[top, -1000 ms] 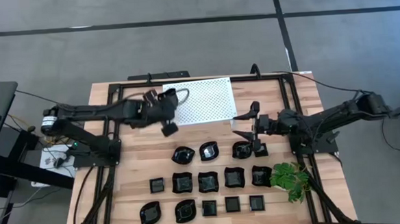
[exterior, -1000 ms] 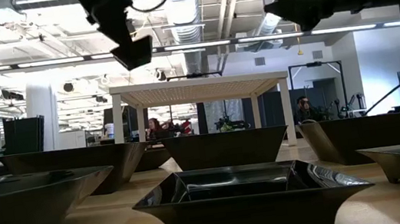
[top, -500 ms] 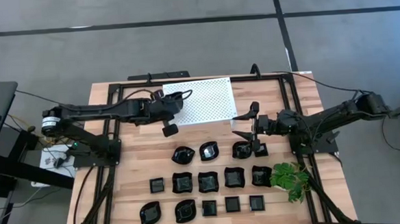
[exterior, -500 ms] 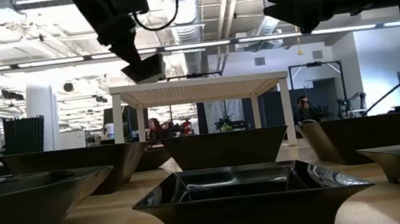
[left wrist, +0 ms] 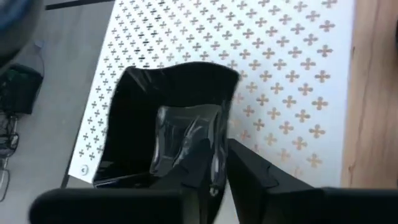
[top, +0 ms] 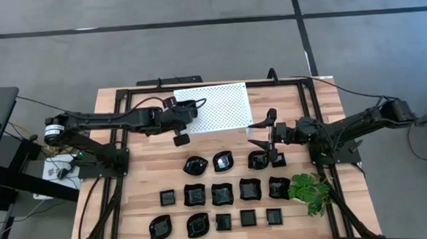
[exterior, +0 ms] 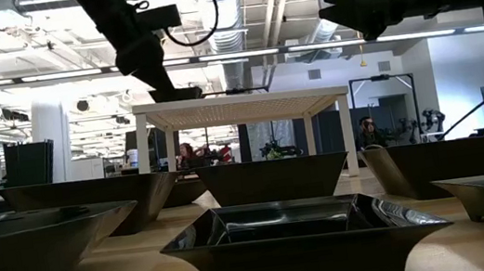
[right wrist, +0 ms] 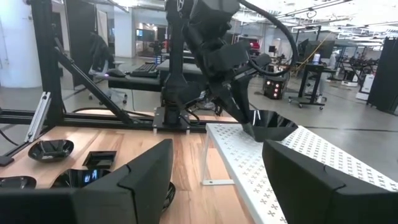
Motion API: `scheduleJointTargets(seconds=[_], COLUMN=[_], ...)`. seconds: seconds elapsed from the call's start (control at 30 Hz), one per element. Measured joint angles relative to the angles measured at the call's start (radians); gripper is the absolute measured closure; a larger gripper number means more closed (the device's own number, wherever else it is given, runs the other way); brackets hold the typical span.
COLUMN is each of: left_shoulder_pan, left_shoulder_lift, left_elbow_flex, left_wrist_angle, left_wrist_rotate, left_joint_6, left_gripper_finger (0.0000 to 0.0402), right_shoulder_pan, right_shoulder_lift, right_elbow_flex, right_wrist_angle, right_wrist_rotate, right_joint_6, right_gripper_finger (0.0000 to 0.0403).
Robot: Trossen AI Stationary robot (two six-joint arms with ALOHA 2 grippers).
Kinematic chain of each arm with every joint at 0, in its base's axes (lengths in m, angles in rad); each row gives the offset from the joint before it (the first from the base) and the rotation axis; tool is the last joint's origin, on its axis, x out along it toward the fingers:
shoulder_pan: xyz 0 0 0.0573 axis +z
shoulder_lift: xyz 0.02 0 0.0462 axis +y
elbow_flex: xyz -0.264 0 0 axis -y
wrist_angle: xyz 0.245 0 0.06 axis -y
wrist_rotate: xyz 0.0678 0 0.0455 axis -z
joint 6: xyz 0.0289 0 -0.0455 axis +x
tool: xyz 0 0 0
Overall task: Pick & Place Mini shaped plates
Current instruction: Put the black distorted square plate on the shelf, then stack the black distorted square plate on top of the black distorted square plate on the shelf
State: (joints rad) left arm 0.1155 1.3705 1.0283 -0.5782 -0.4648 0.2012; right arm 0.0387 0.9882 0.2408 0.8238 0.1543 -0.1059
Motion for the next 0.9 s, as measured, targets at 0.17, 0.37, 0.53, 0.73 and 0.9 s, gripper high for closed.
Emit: scheduleJointTargets(seconds=[0.17, 0.37, 0.53, 0.73, 0.9], left_shoulder_pan=[0.000, -0.084, -0.227, -0.468, -0.675], left_shoulder_lift=[-0.002, -0.053, -0.123, -0.114, 0.028], left_elbow_flex=[0.000, 0.005, 0.006, 0.007, 0.007], left_wrist_angle=[0.021, 0.019, 0.019, 0.019, 0.024], left_wrist_rotate=[-0.006, -0.049, -0.054, 0.025, 0.027], left_joint_6=[-0.001, -0.014, -0.150, -0.403, -0.581], left_gripper_finger=[0.0315, 0.0295, 0.0293, 0.0295, 0.0295], right_shoulder_pan=[0.000, 0.000, 0.000, 0.000, 0.000], right_shoulder_lift=[0.000, 0.000, 0.000, 0.000, 0.000], right_elbow_flex=[0.002, 0.003, 0.003, 0.003, 0.003], right_wrist_angle=[0.000, 0.000, 0.000, 0.000, 0.000], right_wrist_rotate=[0.000, 0.000, 0.000, 0.000, 0.000], right_joint_6=[0.000, 0.000, 0.001, 0.002, 0.003], right_gripper_finger=[0.0159, 0.0159, 0.0159, 0.0159, 0.0159])
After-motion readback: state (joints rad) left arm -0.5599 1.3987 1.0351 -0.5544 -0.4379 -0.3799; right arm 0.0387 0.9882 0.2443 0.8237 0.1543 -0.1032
